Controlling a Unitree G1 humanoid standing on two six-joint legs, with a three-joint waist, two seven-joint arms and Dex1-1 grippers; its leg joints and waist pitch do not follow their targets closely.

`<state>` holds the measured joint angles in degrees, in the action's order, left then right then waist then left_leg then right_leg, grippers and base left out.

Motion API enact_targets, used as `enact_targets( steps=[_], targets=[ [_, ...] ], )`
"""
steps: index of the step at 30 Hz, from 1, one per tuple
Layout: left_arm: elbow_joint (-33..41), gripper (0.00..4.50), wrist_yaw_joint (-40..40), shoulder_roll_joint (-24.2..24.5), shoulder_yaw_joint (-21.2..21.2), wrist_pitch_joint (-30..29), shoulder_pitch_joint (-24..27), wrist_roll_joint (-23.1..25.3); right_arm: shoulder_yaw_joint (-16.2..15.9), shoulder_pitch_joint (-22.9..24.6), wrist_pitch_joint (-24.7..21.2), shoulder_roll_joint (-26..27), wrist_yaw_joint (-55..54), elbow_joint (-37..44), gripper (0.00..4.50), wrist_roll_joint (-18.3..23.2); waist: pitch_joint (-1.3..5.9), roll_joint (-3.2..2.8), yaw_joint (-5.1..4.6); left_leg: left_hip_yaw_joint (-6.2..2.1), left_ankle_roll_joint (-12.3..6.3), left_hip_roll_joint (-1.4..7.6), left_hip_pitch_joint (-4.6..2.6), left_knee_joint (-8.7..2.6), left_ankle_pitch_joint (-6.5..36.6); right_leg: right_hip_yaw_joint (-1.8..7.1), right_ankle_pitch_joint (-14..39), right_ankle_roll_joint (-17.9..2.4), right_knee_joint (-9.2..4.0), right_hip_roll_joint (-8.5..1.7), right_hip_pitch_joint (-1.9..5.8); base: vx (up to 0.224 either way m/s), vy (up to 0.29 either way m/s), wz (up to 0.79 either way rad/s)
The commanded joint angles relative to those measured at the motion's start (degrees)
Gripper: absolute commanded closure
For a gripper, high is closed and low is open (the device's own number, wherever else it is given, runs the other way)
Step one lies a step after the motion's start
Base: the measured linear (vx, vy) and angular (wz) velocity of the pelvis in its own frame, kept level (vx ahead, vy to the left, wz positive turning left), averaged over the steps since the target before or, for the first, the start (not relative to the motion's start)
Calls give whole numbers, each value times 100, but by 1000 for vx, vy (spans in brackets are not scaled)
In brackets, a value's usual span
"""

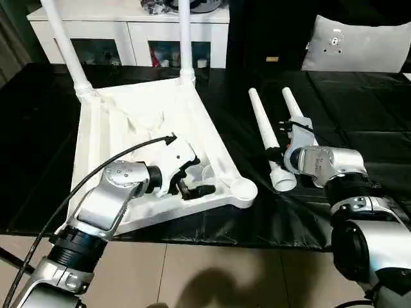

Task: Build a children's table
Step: Pick table leg

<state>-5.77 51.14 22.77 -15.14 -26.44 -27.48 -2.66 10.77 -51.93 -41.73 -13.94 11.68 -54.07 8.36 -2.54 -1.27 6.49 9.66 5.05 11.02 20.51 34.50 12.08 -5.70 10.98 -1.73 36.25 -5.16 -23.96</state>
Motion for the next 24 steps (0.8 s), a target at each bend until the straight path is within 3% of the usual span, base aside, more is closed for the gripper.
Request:
enact_targets(
  steps=[1, 6, 9, 10, 11, 12, 13, 15, 17, 20, 22, 23, 24],
  targets=[
    [122, 0, 45, 57, -51, -55, -2, -11, -45, 180, -80, 69, 18, -103, 269, -6, 363, -8, 5, -11, -55, 139, 16, -368, 490, 301, 629, -1212, -402, -322, 415, 0, 0, 0],
    [153, 0, 38, 35, -13, -45, 5, -60, 65, 205, 28, 35, 64, -57, 269, 89, 356, -11, 6, -25, 39, 138, -8, -392, 655, 306, 996, -1078, -438, -335, 416, 0, 0, 0],
    [182, 0, 24, -27, 76, -26, 8, -174, 202, 224, 296, 42, 130, 49, 269, 218, 366, -10, 6, -26, 24, 138, -1, -388, 603, 307, 831, -1109, -421, -330, 420, 0, 0, 0],
    [195, 0, 24, -82, 146, -9, 8, -272, 317, 250, 489, 66, 135, 178, 269, 316, 371, -87, 24, -33, 42, 136, 3, -379, 613, 307, 792, -1130, -408, -348, 419, 0, 0, 0],
    [201, 0, 24, -117, 188, 1, 6, -334, 386, 270, 611, 83, 135, 268, 269, 373, 376, -33, 14, -28, 27, 140, 5, -381, 595, 305, 683, -1132, -417, -337, 430, 0, 0, 0],
    [201, 0, 24, -117, 188, 1, 6, -334, 386, 270, 611, 83, 135, 268, 269, 373, 388, -29, 16, -33, 10, 141, 6, -379, 532, 303, 578, -1160, -393, -330, 435, 0, 0, 0],
    [186, 0, -108, -313, 379, 43, -31, -514, 645, 405, 1147, 178, 516, 624, 269, 707, 385, -28, 4, -36, -29, 128, 26, -374, 446, 298, 473, -1209, -380, -320, 444, 0, 0, 0],
    [92, 0, -381, -559, 596, 122, -138, -627, 803, 564, 1490, 249, 926, 956, 269, 977, 416, -8, 21, -23, -185, 135, 53, -345, 347, 305, 221, -1253, -361, -339, 468, 0, 0, 0],
    [-13, 0, -627, -750, 757, 163, -277, -685, 841, 681, 1446, 267, 1171, 1171, 269, 1120, 417, -2, 39, -23, -362, 131, 58, -325, 156, 297, -81, -1335, -343, -310, 458, 0, 0, 0],
    [-51, 0, -809, -903, 885, 158, -410, -798, 823, 874, 1492, 301, 1479, 1523, 269, 1283, 402, 8, 40, -25, -457, 124, 61, -324, 155, 289, 32, -1359, -360, -308, 454, 0, 0, 0],
    [-56, 0, -947, -1026, 1014, 158, -489, -909, 860, 1012, 1459, 379, 1803, 1898, 269, 1547, 398, -4, 63, -22, -479, 136, 57, -327, 223, 293, 139, -1302, -383, -321, 460, 0, 0, 0],
    [-109, 0, -1190, -1232, 1238, 126, -623, -1068, 935, 1129, 1294, 469, 2181, 2315, 269, 1932, 403, -4, 67, -29, -502, 139, 58, -331, 213, 289, 157, -1305, -380, -319, 458, 0, 0, 0],
    [-138, 0, -1299, -1326, 1336, 113, -685, -1121, 948, 1180, 1239, 497, 2300, 2468, 269, 2061, 403, -14, 82, -36, -527, 150, 54, -327, 225, 288, 145, -1315, -383, -323, 455, 0, 0, 0]
  ],
)
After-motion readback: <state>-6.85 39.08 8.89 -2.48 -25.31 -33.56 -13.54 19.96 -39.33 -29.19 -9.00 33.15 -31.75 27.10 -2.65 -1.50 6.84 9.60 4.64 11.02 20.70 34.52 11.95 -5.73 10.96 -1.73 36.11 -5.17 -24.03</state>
